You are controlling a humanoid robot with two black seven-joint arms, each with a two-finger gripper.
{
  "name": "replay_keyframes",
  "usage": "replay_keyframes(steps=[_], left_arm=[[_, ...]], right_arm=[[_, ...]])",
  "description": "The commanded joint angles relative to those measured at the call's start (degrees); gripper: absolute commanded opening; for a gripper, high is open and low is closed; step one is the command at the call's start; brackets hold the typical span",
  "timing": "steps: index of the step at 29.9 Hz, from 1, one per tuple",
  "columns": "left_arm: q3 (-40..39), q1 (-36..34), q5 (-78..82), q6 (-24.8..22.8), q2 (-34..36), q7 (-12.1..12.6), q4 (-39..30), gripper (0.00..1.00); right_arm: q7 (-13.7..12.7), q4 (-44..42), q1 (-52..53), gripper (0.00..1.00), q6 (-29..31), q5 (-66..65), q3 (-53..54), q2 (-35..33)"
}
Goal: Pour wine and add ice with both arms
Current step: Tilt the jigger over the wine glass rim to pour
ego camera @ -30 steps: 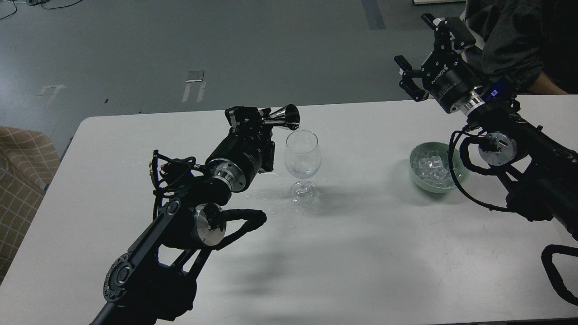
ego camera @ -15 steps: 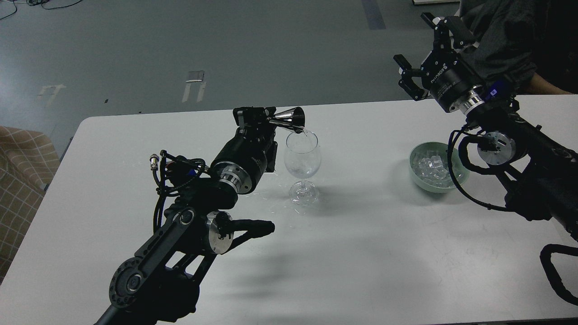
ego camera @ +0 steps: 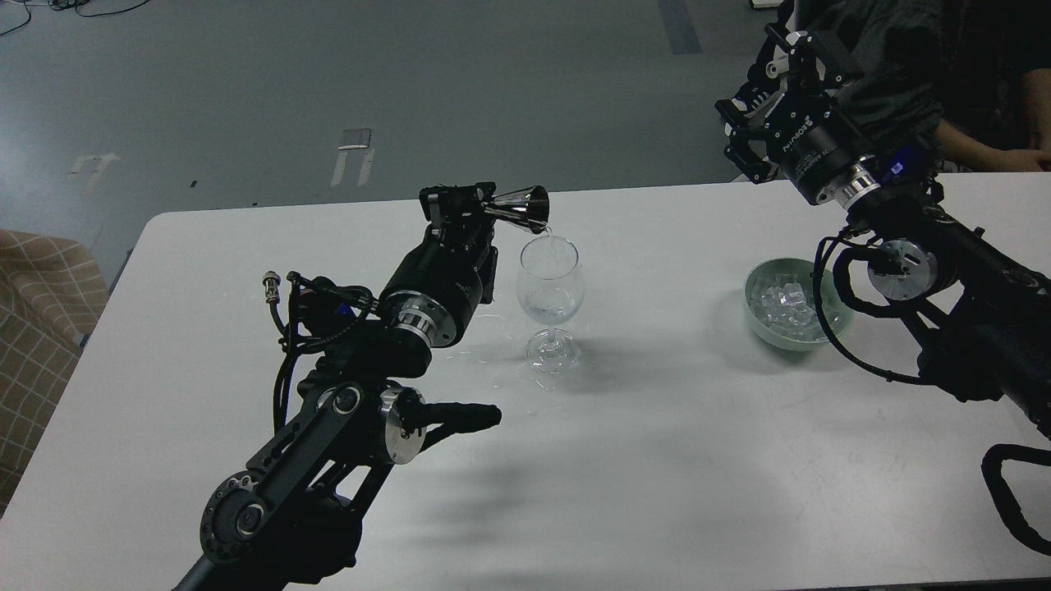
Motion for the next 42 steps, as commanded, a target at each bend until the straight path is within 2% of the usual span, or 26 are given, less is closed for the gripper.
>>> replay_keyframes(steps=[1, 9, 34, 42], left_arm=[[0.1, 0.3, 2.3, 0.0, 0.0, -0.3, 0.0, 0.01], [3.7, 0.6, 7.3, 0.0, 0.0, -1.1, 0.0, 0.01], [5.4, -0.8, 12.9, -0.4, 1.1, -0.3, 0.9, 0.01], [3.8, -1.4, 7.7, -0.3, 0.0, 2.3, 0.1, 0.01]], right_arm=[[0.0, 0.0, 0.1, 1.0, 0.0, 0.0, 0.0, 0.2], [0.0, 0.0, 0.0, 1.0, -0.1, 0.0, -0.1, 0.2], [0.0, -0.2, 0.3, 1.0, -0.1, -0.1, -0.1, 0.2], [0.0, -0.1, 0.1, 1.0, -0.1, -0.1, -0.1, 0.2]])
